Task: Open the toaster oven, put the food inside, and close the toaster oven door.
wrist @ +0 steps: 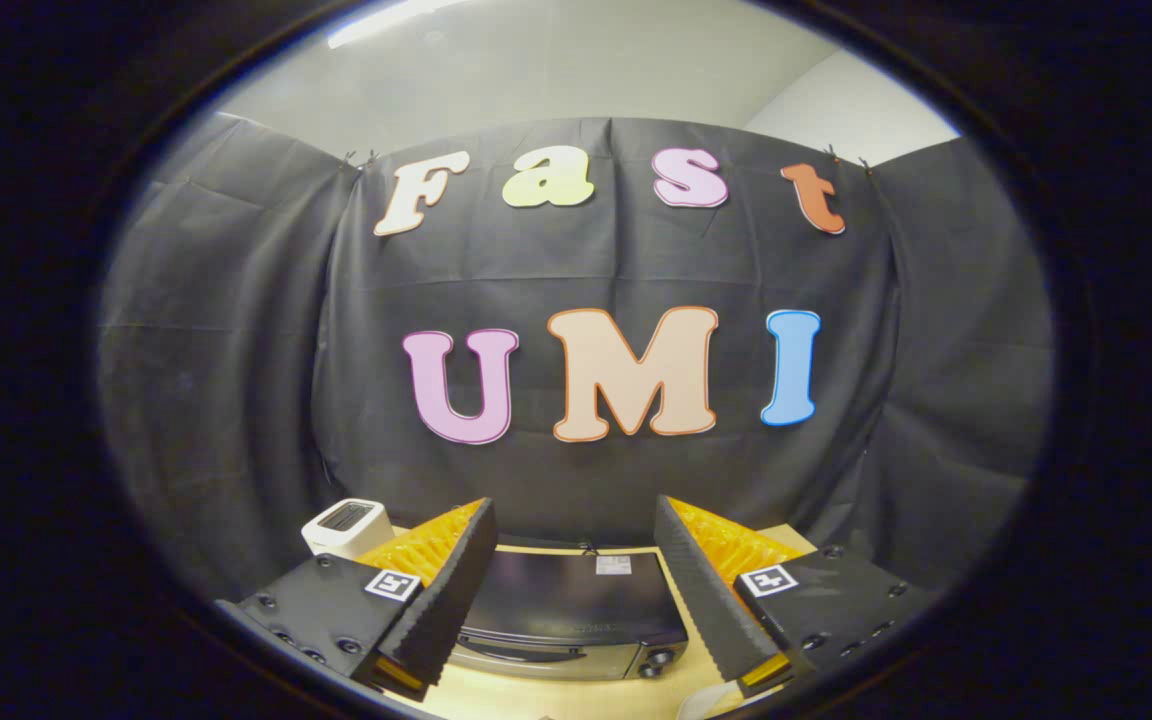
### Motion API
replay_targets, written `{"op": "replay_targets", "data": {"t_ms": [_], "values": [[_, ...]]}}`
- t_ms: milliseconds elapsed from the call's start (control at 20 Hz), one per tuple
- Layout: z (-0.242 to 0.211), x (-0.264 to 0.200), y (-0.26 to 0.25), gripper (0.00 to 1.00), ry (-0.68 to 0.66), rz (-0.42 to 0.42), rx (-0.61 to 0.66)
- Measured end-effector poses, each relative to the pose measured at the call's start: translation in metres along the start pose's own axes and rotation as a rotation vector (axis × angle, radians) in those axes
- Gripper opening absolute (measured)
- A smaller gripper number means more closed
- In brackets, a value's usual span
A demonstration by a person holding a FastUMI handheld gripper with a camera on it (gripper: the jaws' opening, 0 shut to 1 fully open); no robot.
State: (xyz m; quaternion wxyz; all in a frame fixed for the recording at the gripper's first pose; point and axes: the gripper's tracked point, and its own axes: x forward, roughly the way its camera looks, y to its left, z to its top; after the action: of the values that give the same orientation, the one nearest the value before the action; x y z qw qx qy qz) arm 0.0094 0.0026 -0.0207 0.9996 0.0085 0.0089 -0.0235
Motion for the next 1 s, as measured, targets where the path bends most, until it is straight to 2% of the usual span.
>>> {"op": "replay_targets", "data": {"t_ms": [200,450,650,1000], "values": [[-0.017,-0.002,0.018,1.00,0.028,0.005,-0.024],[-0.042,0.003,0.063,1.00,0.043,0.046,-0.054],[-0.081,0.015,0.102,1.00,0.095,0.068,-0.024],[-0.166,0.036,0.117,1.00,0.185,-0.023,-0.045]]}}
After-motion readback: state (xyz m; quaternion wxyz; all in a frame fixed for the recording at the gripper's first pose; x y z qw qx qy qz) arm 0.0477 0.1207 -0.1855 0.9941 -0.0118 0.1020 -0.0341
